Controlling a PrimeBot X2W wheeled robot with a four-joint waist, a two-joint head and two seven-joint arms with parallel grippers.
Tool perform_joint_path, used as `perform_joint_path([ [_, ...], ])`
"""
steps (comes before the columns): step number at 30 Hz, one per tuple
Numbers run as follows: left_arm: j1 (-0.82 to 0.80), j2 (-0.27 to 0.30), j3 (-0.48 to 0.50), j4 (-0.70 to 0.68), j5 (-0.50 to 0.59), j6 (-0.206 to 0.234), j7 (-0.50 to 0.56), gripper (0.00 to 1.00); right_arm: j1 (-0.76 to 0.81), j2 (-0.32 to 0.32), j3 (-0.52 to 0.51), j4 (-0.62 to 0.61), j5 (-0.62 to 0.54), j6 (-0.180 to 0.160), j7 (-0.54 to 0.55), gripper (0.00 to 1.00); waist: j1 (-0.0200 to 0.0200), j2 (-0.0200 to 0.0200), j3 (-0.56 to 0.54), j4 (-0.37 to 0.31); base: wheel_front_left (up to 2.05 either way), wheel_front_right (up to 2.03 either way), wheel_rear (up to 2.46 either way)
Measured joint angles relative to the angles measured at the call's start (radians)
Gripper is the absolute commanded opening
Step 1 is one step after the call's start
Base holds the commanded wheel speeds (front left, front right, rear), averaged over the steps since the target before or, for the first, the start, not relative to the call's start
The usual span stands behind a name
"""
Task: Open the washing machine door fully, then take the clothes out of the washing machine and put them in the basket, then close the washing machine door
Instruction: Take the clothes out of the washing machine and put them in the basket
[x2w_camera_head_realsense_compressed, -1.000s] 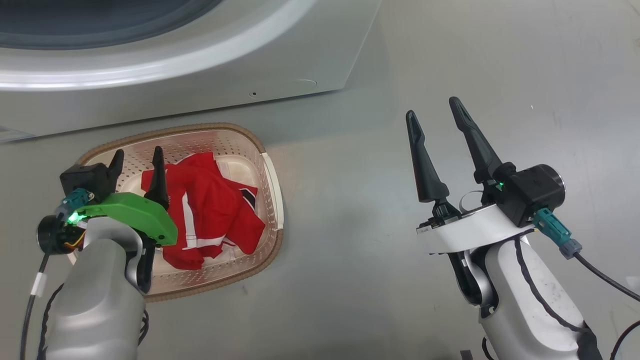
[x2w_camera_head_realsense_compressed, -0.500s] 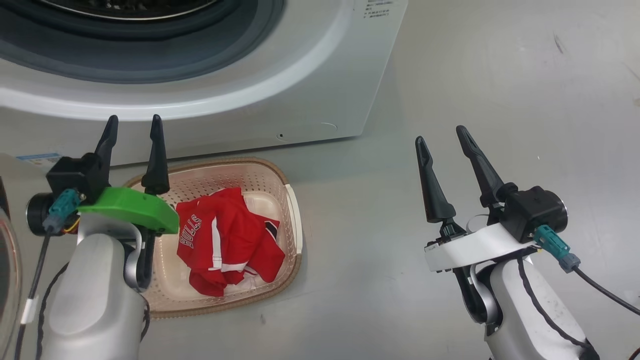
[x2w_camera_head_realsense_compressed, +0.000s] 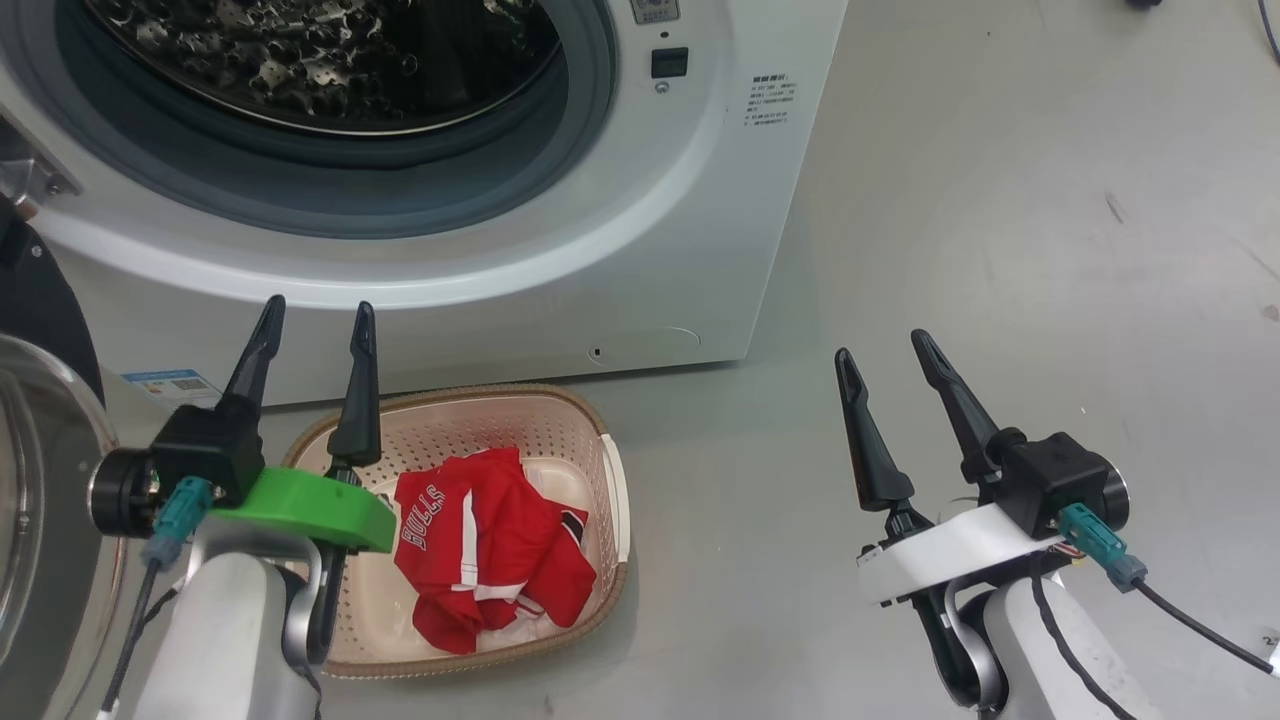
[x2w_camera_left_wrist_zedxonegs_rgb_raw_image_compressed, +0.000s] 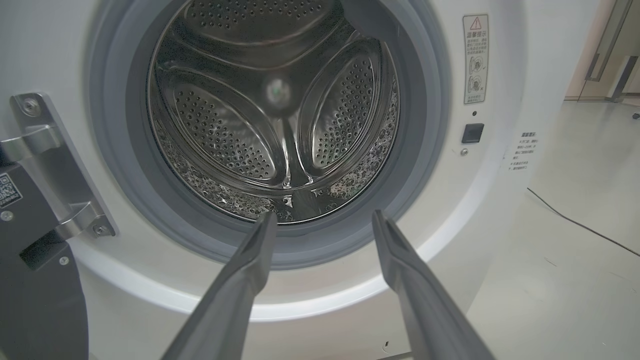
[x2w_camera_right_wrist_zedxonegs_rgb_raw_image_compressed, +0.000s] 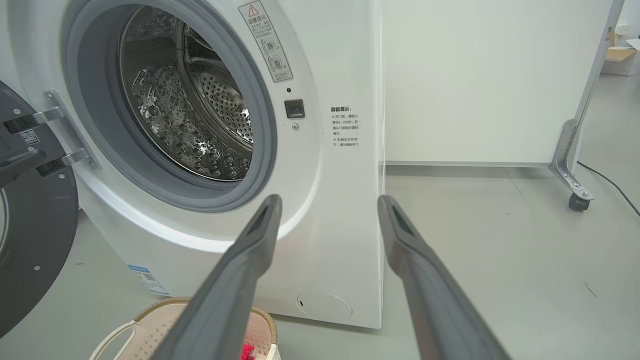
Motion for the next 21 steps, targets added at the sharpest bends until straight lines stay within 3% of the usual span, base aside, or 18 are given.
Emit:
perform_joint_path([
  [21,0.309,-0.002,-0.038,-0.088,0.007,0.061,0.001,1.0,0.171,0.004,-0.033,0.005,0.004,-0.004,0.0,1.0,-0.0001,0.0,-0.182,0.019,0.0,0.0,0.0],
])
